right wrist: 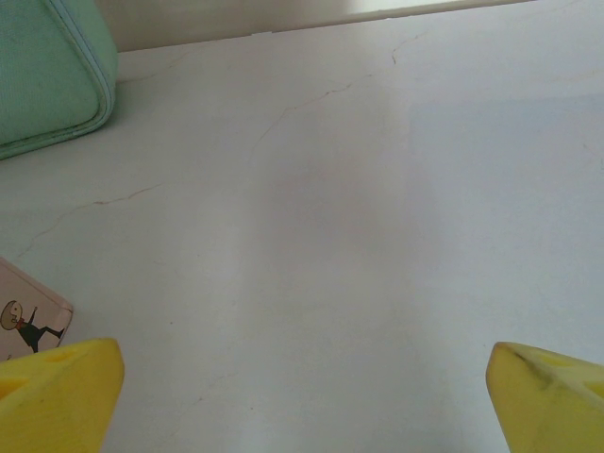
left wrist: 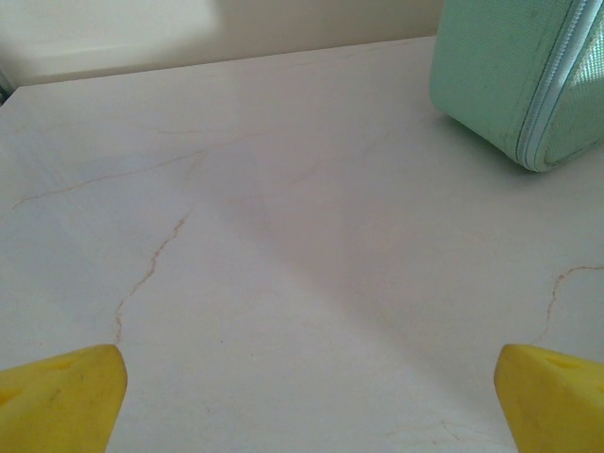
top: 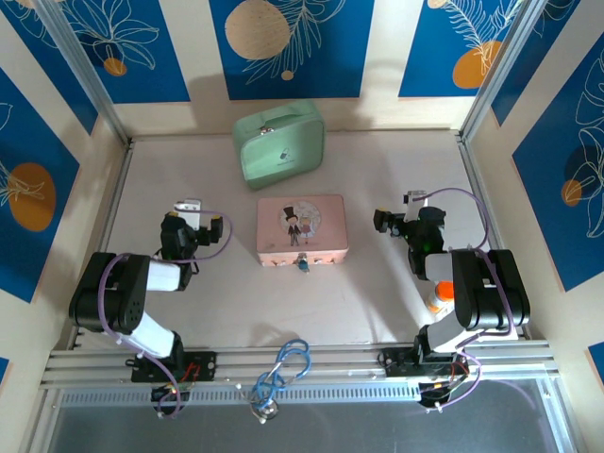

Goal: Unlock the padlock with the key

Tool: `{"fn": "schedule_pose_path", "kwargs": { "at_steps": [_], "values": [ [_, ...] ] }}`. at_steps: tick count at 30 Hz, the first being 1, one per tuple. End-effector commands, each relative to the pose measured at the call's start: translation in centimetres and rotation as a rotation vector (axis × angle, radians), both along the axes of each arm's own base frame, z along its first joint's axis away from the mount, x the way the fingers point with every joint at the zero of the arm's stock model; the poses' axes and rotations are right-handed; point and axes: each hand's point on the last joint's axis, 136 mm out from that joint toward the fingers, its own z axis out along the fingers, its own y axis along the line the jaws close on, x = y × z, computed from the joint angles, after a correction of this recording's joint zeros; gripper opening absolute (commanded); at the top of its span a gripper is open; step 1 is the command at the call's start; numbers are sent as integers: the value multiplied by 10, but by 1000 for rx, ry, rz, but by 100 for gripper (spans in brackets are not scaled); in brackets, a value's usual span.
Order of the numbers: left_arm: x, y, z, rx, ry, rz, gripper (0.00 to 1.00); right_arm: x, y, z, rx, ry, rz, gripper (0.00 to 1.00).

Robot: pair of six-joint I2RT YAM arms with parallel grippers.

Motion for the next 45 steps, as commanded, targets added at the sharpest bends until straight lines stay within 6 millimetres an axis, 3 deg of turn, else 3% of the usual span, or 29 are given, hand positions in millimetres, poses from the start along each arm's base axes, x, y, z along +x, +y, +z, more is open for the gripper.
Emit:
{"fn": "schedule_pose_path", "kwargs": {
  "at_steps": [1,4,6,9,11,13,16,17,18,20,22,25,26,29,31,34,36,40,45],
  "values": [
    [4,1,2,5,-9,-12,100,4,0,8,-18,-36,5,99],
    [4,1,2,3,-10,-13,99,3,0,9,-18,-38,3,99],
    [5,4,5,7,-16,6,99,8,-13,20,-37,-24,-99,99],
    [14,24,22,23,56,138,100,6,-31,74,11,127,-302,99],
    [22,42,46,30,149,260,100,-8,-14,122,161,179,-246,99],
    [23,43,87,-64,137,308,99,-18,-2,144,302,130,-236,99],
    [20,4,131,-281,167,167,96,-50,-20,99,689,277,-522,99],
    [16,-13,137,-345,194,123,95,-52,-11,96,778,328,-435,99],
    [10,-30,137,-374,228,83,95,-58,-5,92,802,383,-413,99],
    [-10,-71,135,-371,284,-14,100,-83,0,83,642,507,-526,99],
    [-37,-109,128,-311,310,-96,100,-107,6,97,365,505,-642,99],
    [-77,-151,120,-323,358,-202,99,-122,58,140,68,452,-483,99],
    [-89,-161,118,-340,377,-227,99,-127,77,154,-23,391,-415,99],
    [-116,-178,119,-326,396,-260,98,-149,110,180,-176,61,-375,99],
    [-125,-182,119,-313,399,-254,98,-158,129,171,-174,26,-304,99],
    [-129,-186,105,-336,449,-238,99,-169,176,127,-67,297,-57,99],
    [-129,-186,94,-350,472,-216,99,-179,202,111,-42,365,74,99],
    [-125,-184,88,-388,455,-186,100,-183,194,95,-69,468,-58,99],
    [-124,-188,100,-372,466,-224,98,-179,220,95,-78,523,-29,99]
  ]
}}
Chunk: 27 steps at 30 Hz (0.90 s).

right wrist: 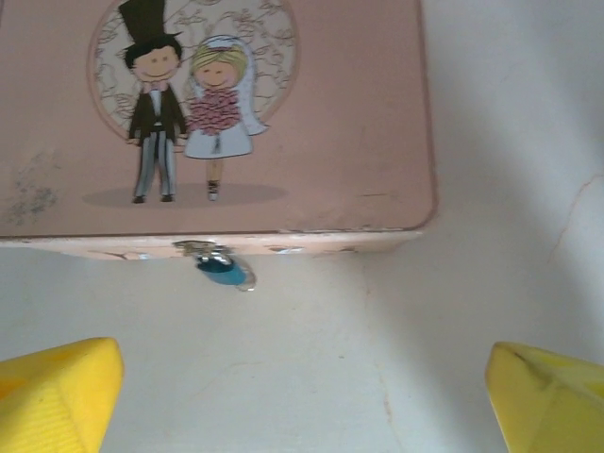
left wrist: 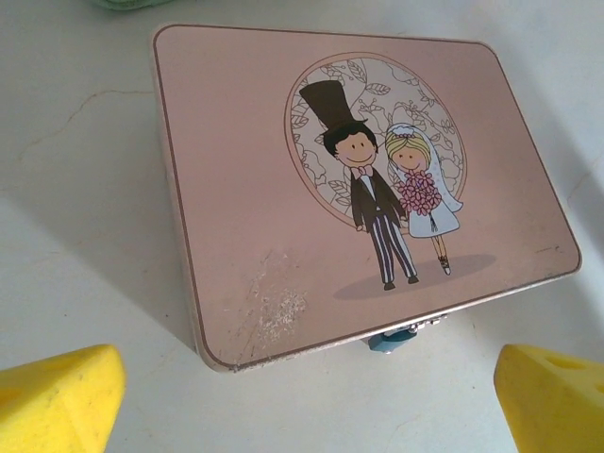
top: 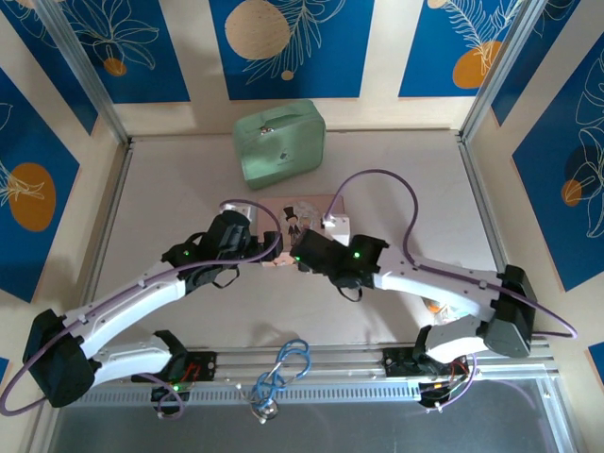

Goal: Unlock the padlock with the key

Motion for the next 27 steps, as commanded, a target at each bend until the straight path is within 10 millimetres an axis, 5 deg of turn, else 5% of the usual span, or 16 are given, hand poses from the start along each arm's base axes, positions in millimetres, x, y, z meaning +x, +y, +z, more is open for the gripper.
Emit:
{"fn": "schedule_pose_path", "kwargs": {
  "at_steps": [1,6,11,16,19,27],
  "values": [
    [4,-3,16,-29,-11,-9,96,-2,14,4,52,22,2,99],
    [3,-1,18,-80,8,-3,91,8,33,-14,230,51,86,97],
    [6,-2,10,-221,74,25,87,11,27,-43,422,179,112,87],
    [8,-3,2,-227,103,26,82,3,30,-57,392,164,174,83],
    [8,-3,-4,-216,124,24,80,2,28,-69,319,180,169,71],
    [10,2,-19,-239,163,54,77,15,44,-79,189,115,189,60]
  ]
}}
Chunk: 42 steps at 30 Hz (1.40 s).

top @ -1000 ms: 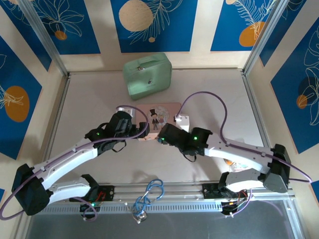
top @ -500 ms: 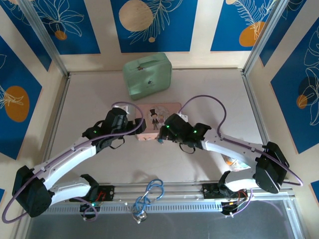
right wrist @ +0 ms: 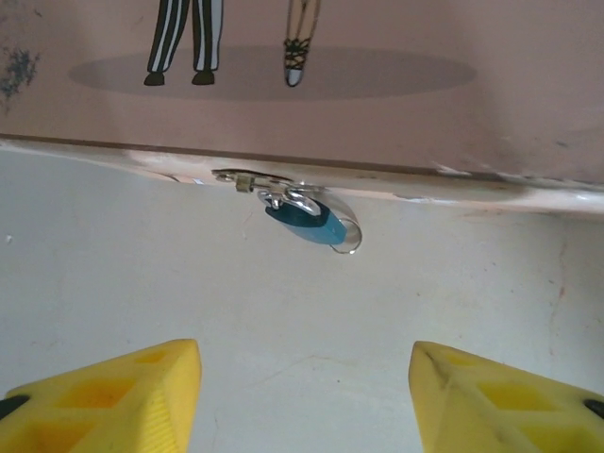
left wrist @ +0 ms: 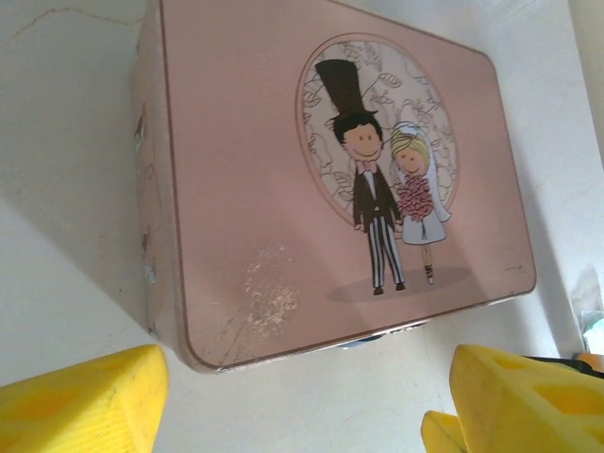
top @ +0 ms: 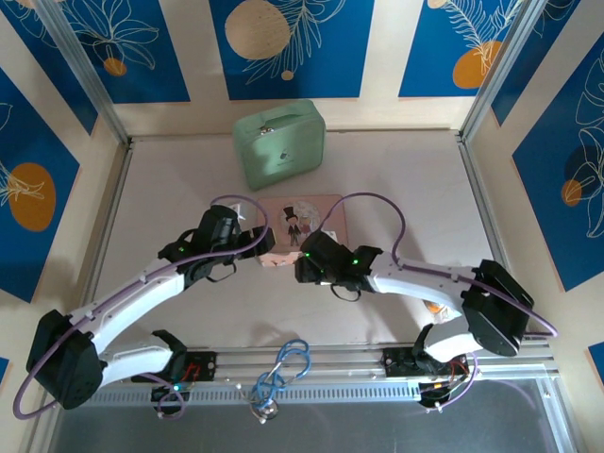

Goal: Unlock the padlock with the key

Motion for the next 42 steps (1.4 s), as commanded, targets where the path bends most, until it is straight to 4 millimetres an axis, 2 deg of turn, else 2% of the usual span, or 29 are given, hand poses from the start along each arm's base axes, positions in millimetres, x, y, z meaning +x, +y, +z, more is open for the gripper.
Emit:
{"fn": "schedule_pose_path", "kwargs": {
  "at_steps": [1,7,10,12,20,25,30,35,42],
  "values": [
    [3,-3,-3,-47,17,4,77,16,9,8,-29,-65,-12,60],
    [0,-1,-6,-44,22,-4,77,22,12,-3,-151,-72,-65,62],
    [0,-1,-10,-50,28,5,76,24,11,-7,-189,-69,-78,71],
    [1,-1,-12,-62,33,18,75,26,11,-11,-195,-52,-82,72],
    [3,-4,-9,-92,27,29,72,29,11,-21,-228,-18,-88,71],
    [1,0,-6,-122,6,50,71,31,22,-25,-253,-23,-48,70],
    [-5,5,-6,-167,-14,74,70,32,25,-28,-288,-19,-44,68],
    [-18,10,-10,-218,-32,78,64,34,24,-33,-335,-1,-51,66],
    [-28,24,-11,-168,-54,84,65,37,26,-38,-351,5,-54,64]
  ]
}}
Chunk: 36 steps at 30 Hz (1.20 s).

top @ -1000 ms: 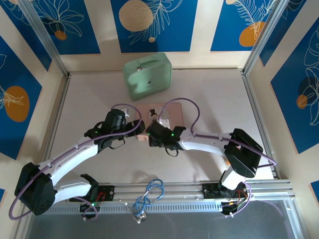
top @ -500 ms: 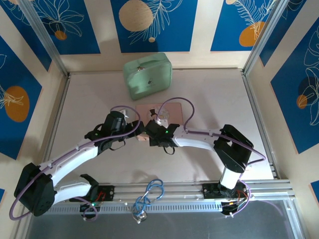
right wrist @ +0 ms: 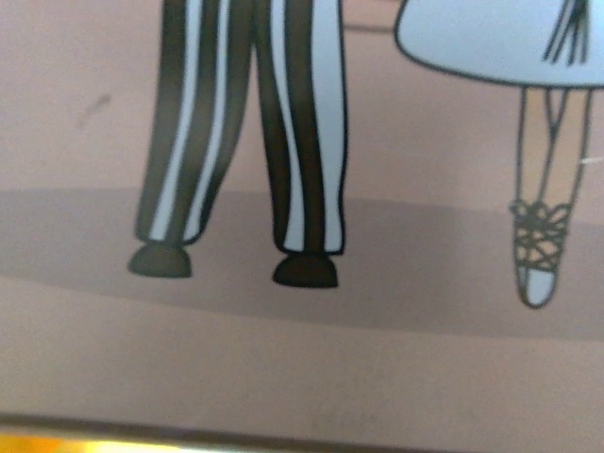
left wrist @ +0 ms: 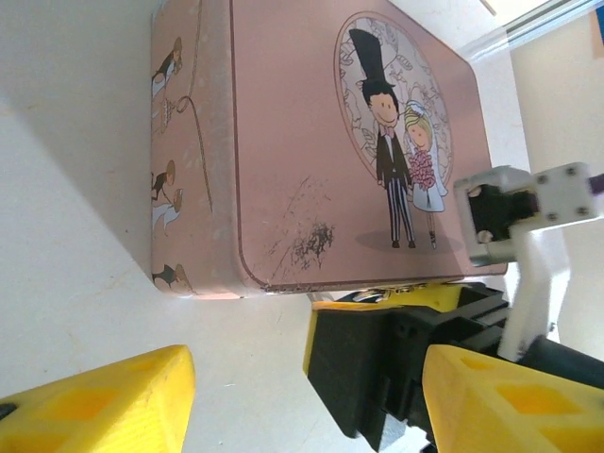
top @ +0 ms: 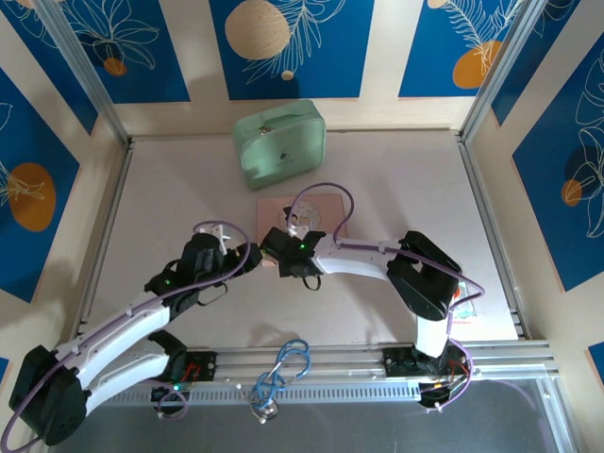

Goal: Unlock the padlock with the key

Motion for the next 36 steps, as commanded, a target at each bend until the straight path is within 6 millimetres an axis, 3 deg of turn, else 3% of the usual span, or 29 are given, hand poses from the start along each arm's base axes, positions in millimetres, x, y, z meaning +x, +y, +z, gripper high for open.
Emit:
{"fn": "schedule_pose_path", "kwargs": {
  "at_steps": [1,15,24,36],
  "values": [
    [2,3,6,24,-17,1,65,3,-2,1,-33,-8,-7,64],
    [4,2,2,46,1,-7,65,4,-8,-3,-60,20,-37,45],
    [5,0,2,63,-7,-24,66,-3,-8,-4,-24,90,-47,19],
    [3,-13,5,36,-40,-71,65,-10,-9,-5,22,200,-64,6]
  ]
}}
